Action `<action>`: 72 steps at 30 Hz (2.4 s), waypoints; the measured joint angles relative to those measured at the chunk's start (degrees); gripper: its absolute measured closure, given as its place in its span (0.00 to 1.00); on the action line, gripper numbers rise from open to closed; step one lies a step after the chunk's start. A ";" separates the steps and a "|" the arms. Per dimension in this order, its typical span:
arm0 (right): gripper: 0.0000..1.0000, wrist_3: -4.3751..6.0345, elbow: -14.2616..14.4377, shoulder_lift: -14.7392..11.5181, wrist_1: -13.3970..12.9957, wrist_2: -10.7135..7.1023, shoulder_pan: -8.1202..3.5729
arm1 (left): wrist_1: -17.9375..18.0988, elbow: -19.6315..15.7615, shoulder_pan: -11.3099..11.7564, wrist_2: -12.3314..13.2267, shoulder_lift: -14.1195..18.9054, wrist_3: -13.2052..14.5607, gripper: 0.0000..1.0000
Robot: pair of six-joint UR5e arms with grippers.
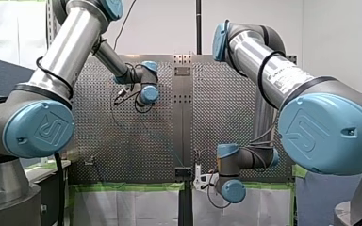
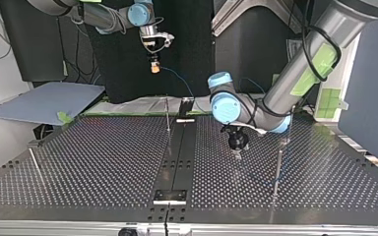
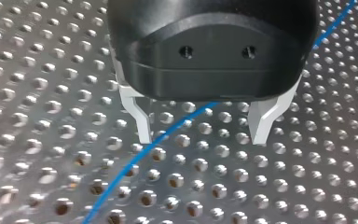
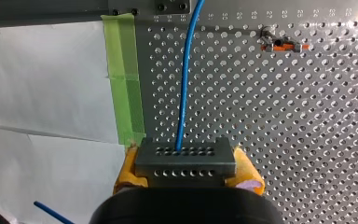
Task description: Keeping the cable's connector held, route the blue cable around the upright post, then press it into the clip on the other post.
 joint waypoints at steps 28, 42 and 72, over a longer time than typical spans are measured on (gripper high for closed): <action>1.00 0.00 0.00 -0.01 0.31 0.00 0.00 | -0.04 0.02 -0.77 -3.39 -5.78 -0.90 0.00; 1.00 0.00 -0.01 -0.02 0.31 0.00 0.00 | -0.91 0.02 -1.65 -3.62 -7.43 -1.88 0.00; 1.00 -0.67 -0.05 -0.06 -1.73 -1.41 0.00 | 0.13 0.02 -3.85 6.66 -17.23 -15.56 0.00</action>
